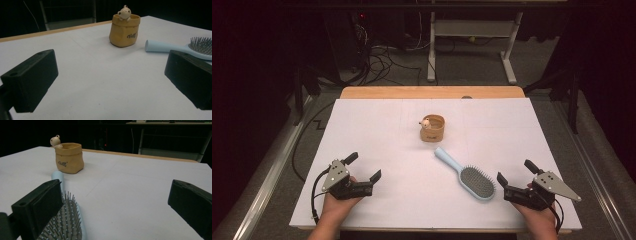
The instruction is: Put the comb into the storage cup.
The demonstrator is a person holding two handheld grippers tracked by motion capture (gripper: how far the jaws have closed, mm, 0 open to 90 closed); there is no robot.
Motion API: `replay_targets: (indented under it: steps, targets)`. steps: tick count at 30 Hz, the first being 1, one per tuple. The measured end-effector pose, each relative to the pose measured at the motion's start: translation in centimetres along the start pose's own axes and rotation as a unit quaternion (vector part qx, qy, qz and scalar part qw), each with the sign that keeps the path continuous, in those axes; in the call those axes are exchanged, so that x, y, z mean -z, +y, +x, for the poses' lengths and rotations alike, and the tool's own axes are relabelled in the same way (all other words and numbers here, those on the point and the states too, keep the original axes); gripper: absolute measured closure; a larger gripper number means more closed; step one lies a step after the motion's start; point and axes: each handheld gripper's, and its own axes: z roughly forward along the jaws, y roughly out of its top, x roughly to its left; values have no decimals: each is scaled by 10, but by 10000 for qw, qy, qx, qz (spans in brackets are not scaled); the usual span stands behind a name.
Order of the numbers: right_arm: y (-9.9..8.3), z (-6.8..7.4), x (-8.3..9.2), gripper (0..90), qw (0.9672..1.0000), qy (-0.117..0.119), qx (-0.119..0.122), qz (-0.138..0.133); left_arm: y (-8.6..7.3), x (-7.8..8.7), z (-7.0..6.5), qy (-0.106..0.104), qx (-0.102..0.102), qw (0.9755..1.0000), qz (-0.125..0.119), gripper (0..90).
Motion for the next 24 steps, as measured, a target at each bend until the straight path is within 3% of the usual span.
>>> replay_targets:
  steps: [24]
  targets:
    - [1,1,0,1,10000,44,56,27,0,0,1,-32,7,10000,-9,0]
